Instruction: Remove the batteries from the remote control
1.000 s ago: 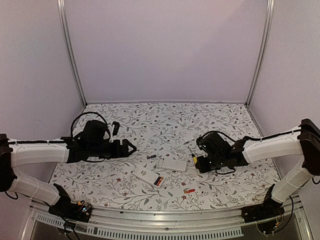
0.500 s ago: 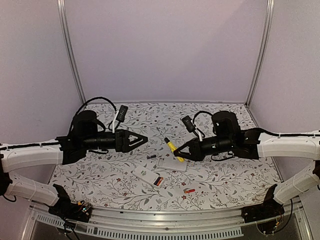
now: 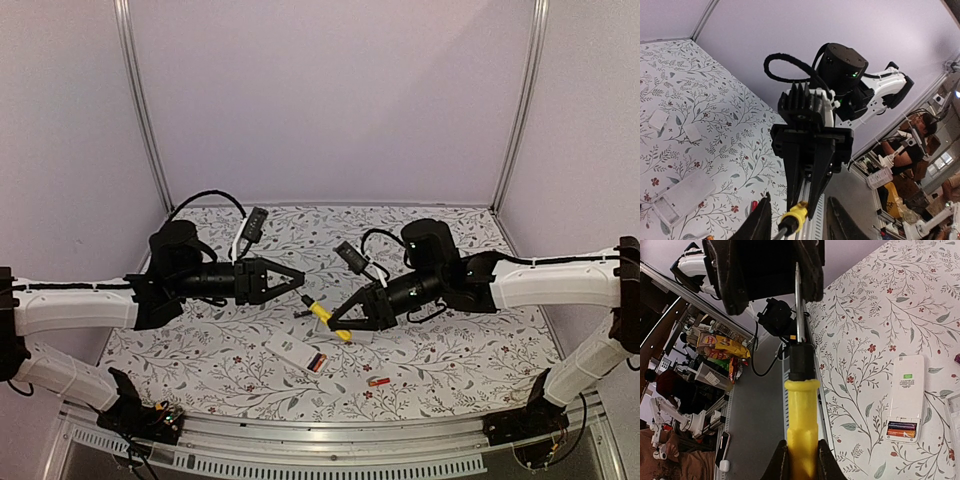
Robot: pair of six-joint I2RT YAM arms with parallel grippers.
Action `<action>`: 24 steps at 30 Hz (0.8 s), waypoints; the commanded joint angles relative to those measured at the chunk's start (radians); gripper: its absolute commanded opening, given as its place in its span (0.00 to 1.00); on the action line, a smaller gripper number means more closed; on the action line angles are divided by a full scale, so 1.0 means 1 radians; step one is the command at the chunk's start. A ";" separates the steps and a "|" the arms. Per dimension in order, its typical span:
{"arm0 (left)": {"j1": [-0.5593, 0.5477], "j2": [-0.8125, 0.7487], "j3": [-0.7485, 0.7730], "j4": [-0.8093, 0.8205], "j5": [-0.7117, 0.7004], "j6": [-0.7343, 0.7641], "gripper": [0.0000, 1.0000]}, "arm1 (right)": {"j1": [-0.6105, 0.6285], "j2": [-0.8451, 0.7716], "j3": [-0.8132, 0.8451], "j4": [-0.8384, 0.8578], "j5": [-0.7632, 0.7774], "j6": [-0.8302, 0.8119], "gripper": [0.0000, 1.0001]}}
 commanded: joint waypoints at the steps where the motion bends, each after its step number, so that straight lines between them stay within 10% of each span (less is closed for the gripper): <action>1: -0.011 0.016 0.005 0.055 0.026 -0.014 0.33 | 0.007 0.011 0.029 0.002 -0.027 0.003 0.00; 24: -0.010 -0.001 -0.032 0.016 -0.007 -0.030 0.07 | 0.005 -0.034 0.013 0.026 0.010 0.005 0.00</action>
